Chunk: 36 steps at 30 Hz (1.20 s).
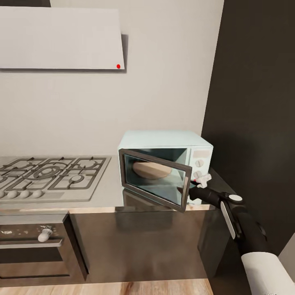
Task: In the kitchen, take the popcorn bag from the countertop, put it into the microwave, and heat it until the popcorn is cooked so the cooked popcorn ends up inside the bag.
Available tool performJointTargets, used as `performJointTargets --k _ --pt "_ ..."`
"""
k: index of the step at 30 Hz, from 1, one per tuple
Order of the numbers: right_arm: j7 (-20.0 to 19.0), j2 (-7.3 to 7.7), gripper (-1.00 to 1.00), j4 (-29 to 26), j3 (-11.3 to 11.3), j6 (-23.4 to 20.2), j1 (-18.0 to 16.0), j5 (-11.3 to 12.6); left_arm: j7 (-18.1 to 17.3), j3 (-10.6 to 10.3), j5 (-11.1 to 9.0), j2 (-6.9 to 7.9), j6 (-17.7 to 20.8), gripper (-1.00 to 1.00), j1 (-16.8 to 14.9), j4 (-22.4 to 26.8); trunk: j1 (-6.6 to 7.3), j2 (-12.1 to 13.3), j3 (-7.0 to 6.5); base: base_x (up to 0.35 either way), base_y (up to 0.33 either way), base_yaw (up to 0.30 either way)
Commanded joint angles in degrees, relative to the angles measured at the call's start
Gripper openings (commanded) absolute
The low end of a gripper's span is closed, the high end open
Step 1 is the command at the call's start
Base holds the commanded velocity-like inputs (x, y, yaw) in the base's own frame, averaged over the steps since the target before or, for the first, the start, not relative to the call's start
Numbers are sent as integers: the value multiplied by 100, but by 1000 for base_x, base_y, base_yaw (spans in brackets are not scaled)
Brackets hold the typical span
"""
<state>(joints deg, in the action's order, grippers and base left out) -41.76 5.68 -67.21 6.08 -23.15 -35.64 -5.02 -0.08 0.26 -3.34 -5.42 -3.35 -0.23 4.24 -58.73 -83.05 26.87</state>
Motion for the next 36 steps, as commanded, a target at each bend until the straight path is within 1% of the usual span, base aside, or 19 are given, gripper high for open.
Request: performJointTargets --k 1,4,13,23,28,36 --pt "-78 -8 100 -28 -7 -27 -4 -47 -1 0 -35 2 -17 100 -3 -3 0 -3 6 0 0 0" --pt "-174 0 100 -67 -88 -53 -4 -24 -1 -1 -35 4 -17 100 -4 -3 0 -3 6 0 0 0" --pt "-273 -5 100 -73 -99 -58 -4 -2 -9 0 -29 -2 -17 100 -4 -3 0 -3 6 -8 24 0" --pt "-272 -10 100 -73 -99 -58 -4 10 -10 1 -26 6 -17 100 -4 -3 0 -3 6 -161 209 0" --pt "-281 16 100 -73 -99 -50 -4 10 -10 1 -26 6 -17 100 -4 -3 0 -3 6 -181 188 0" --pt "-289 4 100 -73 -99 -48 -4 1 -10 0 -26 6 -17 100 -4 -3 0 -3 6 -180 181 0"
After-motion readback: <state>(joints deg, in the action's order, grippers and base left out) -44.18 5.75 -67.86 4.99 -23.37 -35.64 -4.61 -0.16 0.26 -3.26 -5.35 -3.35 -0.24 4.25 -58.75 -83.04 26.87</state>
